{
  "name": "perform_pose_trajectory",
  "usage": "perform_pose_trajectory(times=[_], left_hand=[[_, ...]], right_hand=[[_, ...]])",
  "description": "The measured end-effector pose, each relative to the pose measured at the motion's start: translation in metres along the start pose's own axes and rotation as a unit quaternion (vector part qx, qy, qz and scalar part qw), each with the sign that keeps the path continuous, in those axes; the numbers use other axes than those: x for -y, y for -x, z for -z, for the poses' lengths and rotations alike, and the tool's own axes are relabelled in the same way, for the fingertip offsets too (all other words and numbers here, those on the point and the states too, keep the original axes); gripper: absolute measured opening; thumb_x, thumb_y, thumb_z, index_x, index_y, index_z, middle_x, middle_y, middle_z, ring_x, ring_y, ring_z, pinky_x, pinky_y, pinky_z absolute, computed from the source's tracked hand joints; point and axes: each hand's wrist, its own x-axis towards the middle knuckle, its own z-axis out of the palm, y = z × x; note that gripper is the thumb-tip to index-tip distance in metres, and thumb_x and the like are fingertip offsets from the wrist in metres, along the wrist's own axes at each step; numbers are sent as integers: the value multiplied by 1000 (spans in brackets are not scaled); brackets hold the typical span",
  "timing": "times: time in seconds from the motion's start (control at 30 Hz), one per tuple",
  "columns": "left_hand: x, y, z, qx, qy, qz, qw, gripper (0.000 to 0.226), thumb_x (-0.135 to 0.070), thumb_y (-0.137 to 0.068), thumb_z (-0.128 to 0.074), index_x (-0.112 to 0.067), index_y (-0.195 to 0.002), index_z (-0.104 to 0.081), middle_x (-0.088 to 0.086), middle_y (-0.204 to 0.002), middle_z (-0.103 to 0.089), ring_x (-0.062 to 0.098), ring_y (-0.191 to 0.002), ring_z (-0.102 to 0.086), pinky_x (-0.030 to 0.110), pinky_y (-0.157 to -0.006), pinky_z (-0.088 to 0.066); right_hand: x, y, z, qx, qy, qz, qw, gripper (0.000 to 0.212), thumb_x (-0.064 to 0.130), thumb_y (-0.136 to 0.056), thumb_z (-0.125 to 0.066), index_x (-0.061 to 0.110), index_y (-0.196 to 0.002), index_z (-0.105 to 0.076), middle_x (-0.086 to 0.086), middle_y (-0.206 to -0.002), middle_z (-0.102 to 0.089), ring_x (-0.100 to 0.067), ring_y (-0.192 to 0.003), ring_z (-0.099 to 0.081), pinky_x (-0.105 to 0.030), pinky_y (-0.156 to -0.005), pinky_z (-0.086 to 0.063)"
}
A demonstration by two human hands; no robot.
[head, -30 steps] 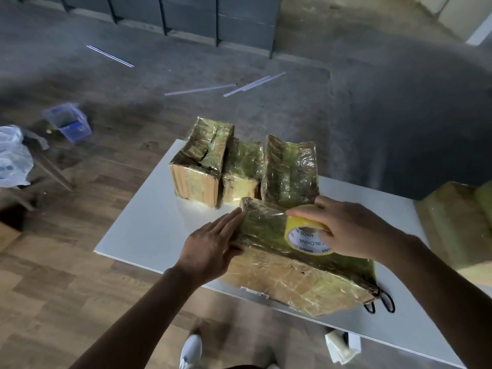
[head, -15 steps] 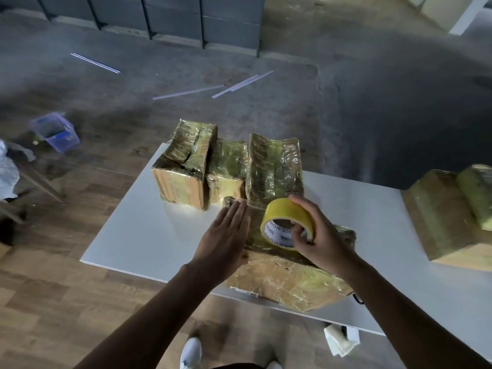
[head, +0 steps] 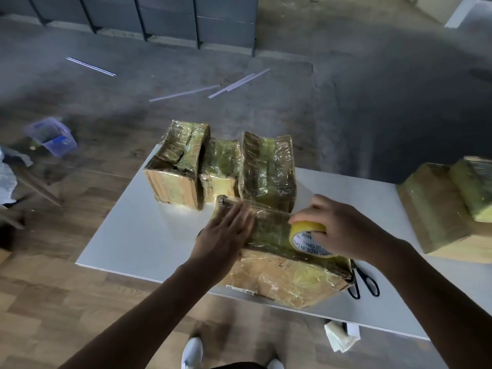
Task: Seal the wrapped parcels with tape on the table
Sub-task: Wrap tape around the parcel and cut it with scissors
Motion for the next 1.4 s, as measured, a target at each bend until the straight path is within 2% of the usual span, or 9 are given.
perform_pose_trajectory(times=[0.27,0.47,0.6,0.87,0.97,1.07,1.23,1.3,1.4], left_hand=[[-37,-10,-6,-35,70,-66,995,55,3,-78,-70,6,-130,-54,23,-134,-54,32,-126,-52,40,-104,-46],[-43,-11,-4,-35,115,-14,993,59,-13,-65,-79,-2,-120,-60,8,-106,-59,20,-92,-56,30,-73,-56],[-46,-12,-5,-44,114,2,992,69,-17,-62,-84,-3,-125,-60,7,-99,-60,21,-83,-56,29,-66,-53],[-48,-14,-4,-25,93,27,995,68,-9,-64,-80,-4,-128,-59,7,-93,-57,22,-78,-53,29,-56,-49],[-49,-14,-3,-18,79,39,996,68,-8,-64,-81,-3,-128,-59,7,-93,-58,21,-77,-54,28,-55,-48],[-55,-19,2,10,37,43,998,66,-10,-69,-76,-4,-132,-56,6,-98,-56,20,-82,-53,27,-61,-49],[-89,-34,19,46,-46,31,997,65,-34,-96,-48,2,-145,-25,18,-142,-30,30,-126,-35,39,-102,-35],[-100,-39,11,40,-47,6,998,79,-37,-89,-60,8,-145,-26,24,-141,-36,35,-126,-43,42,-105,-37],[-100,-44,-2,40,-30,-11,999,97,-48,-56,-84,12,-126,-54,26,-120,-59,36,-105,-62,43,-92,-51]], right_hand=[[-1,-5,-5,-21,-24,0,999,44,6,-83,-58,30,-120,-65,4,-95,-45,-15,-88,-53,-20,-69,-48],[-14,14,-23,-146,-174,-60,972,62,0,-76,-70,39,-118,-44,17,-113,-48,2,-100,-46,-4,-78,-39],[-18,26,-44,-171,-252,-76,949,57,7,-86,-67,46,-116,-38,33,-118,-39,-3,-106,-50,-5,-78,-47],[-26,28,-9,-69,-44,-49,995,59,5,-86,-59,37,-134,-48,5,-106,-42,-15,-95,-53,-22,-70,-53],[-33,40,13,9,2,-87,996,57,12,-87,-59,43,-134,-46,9,-102,-38,-16,-93,-53,-16,-66,-49],[-33,43,9,-6,0,-76,997,60,13,-85,-61,44,-133,-43,8,-108,-40,-14,-96,-52,-17,-71,-51],[-49,63,-19,-155,-290,-120,937,56,11,-82,-67,47,-116,-41,32,-117,-42,-2,-109,-51,-9,-73,-49],[-51,74,-35,-166,-380,-107,904,55,22,-83,-68,42,-124,-38,31,-123,-40,2,-109,-54,-11,-73,-51],[-49,74,-52,-178,-395,-104,895,60,46,-84,-65,52,-132,-30,36,-130,-36,-1,-120,-49,-15,-83,-51]])
